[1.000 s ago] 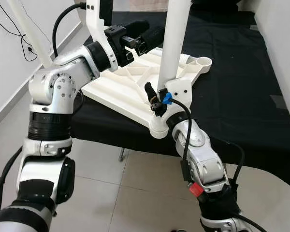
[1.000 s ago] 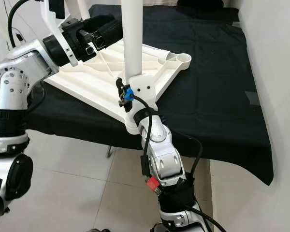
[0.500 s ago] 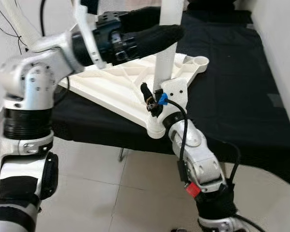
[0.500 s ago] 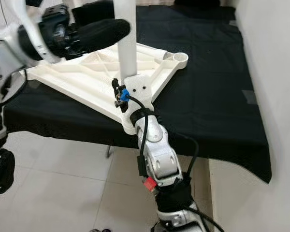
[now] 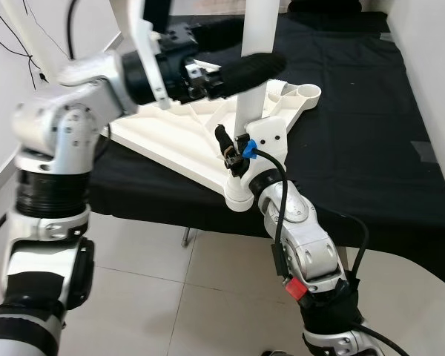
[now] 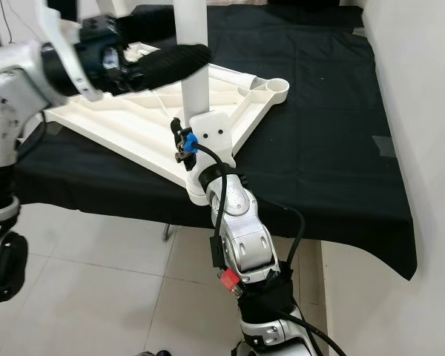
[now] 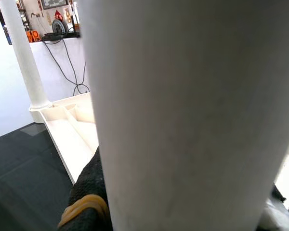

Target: Building children table

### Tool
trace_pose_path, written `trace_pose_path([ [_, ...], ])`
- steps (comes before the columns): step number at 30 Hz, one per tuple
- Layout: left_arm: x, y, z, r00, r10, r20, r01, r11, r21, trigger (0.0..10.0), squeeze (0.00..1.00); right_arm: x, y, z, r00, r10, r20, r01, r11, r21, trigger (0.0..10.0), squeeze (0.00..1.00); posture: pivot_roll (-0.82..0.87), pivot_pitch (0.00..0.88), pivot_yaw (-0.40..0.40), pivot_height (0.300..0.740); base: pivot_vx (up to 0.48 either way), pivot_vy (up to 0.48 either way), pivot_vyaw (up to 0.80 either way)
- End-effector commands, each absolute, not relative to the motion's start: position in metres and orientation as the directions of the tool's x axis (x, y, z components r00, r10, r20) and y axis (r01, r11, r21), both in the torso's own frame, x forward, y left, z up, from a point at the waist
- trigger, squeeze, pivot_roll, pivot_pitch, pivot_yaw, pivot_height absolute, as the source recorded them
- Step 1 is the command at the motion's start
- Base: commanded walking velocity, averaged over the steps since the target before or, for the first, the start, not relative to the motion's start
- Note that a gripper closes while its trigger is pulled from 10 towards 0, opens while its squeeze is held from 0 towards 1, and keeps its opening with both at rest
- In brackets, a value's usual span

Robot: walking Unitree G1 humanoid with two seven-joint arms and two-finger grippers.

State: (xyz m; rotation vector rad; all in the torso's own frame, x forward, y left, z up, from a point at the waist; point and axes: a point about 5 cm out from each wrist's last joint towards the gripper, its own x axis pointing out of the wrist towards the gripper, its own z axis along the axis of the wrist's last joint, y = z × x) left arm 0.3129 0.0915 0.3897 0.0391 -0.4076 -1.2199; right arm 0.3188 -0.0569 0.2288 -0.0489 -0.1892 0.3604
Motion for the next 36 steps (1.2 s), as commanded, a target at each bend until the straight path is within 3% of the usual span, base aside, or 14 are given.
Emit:
trace_pose_path([
  [1,0.319,0.09,0.394,0.316,-0.9,0.301,0.887,0.392,0.242,10.0,0.0,0.319,-0.052,0.18,0.922,0.383,-0.06,-0.386,0.922,-0.037,10.0,0.0,0.01,0.209,0.066,0.74,0.0,0.0,0.0],
  [11,0.334,0.08,0.389,0.383,-0.872,0.306,0.876,0.448,0.179,10.0,0.0,0.315,-0.046,0.185,0.905,0.424,-0.023,-0.425,0.903,-0.063,10.0,0.0,0.01,0.21,0.074,0.74,0.0,0.0,0.0],
  [12,0.335,0.079,0.389,0.391,-0.869,0.305,0.875,0.453,0.169,6.7,0.0,0.315,-0.046,0.185,0.904,0.427,-0.019,-0.428,0.902,-0.065,10.0,0.0,0.01,0.212,0.074,0.74,0.0,0.0,0.0],
  [14,0.336,0.079,0.388,0.394,-0.867,0.304,0.875,0.456,0.164,6.7,0.0,0.315,-0.046,0.185,0.903,0.428,-0.018,-0.429,0.901,-0.065,10.0,0.0,0.01,0.212,0.074,0.74,0.0,0.0,0.0],
  [15,0.336,0.078,0.388,0.399,-0.866,0.302,0.875,0.458,0.158,0.0,0.0,0.314,-0.045,0.185,0.903,0.43,-0.016,-0.43,0.9,-0.065,10.0,0.0,0.01,0.211,0.075,0.74,0.0,0.0,0.0],
  [33,0.335,0.081,0.387,0.42,-0.865,0.275,0.868,0.471,0.157,0.0,0.0,0.313,-0.042,0.188,0.877,0.481,0.008,-0.479,0.874,-0.083,10.0,0.0,0.01,0.208,0.069,0.74,0.0,0.0,0.0],
  [34,0.334,0.081,0.387,0.418,-0.867,0.273,0.869,0.469,0.158,0.0,0.0,0.313,-0.042,0.19,0.868,0.496,0.014,-0.493,0.866,-0.084,10.0,0.16,0.01,0.208,0.069,0.74,0.0,0.0,0.0],
  [36,0.334,0.081,0.387,0.417,-0.867,0.272,0.869,0.468,0.159,0.0,0.0,0.313,-0.042,0.19,0.863,0.506,0.019,-0.502,0.86,-0.085,10.0,0.16,0.01,0.208,0.069,0.74,0.0,0.0,0.0],
])
